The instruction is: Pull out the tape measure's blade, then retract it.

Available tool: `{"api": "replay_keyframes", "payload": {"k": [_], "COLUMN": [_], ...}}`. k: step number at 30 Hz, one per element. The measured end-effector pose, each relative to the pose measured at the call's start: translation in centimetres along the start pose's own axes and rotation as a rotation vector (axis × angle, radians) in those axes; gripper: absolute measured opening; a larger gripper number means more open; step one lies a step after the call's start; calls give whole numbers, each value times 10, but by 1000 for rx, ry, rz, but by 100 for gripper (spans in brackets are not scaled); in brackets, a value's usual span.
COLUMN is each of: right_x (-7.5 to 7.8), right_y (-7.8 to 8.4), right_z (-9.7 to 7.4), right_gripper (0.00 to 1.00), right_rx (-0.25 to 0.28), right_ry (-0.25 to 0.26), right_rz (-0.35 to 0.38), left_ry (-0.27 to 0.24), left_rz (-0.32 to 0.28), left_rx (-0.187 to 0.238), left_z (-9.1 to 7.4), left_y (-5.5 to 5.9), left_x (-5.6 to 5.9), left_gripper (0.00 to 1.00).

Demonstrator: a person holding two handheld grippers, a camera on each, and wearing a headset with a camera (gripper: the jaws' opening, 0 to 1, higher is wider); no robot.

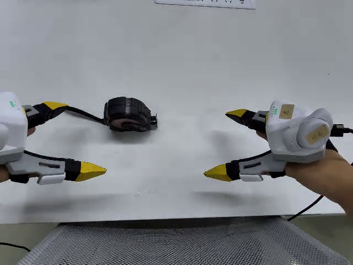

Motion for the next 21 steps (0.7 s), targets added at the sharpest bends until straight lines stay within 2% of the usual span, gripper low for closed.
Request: {"api": "replay_keyframes", "payload": {"k": [9, 15, 21], "right_x": [3, 7, 8], "right_y": [-7, -9, -9], "right_z": [7, 11, 16], "right_gripper": [83, 82, 81], "right_rx": [-4, 2, -3], "right_ry": [-13, -22, -35], "right_rz": [-16, -11, -21], "left_ry": [16, 39, 53], "left_rz": [25, 68, 98], "left_rx": [-11, -40, -49], "left_z": [6, 13, 19], "left_y": [-2, 0, -5], "left_x": [-4, -9, -16], "left_gripper": [92, 90, 88]}}
Point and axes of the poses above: the centre of the closed fingertips' face, and the gripper's own axes: z roughly forward along the fingers, x roughly to its right, y roughly out of its underside, the point moved 3 cm from there along -z, roughly backward along the fingers, and after that the axes turned 1 degree about -y, right-handed, at the moved point
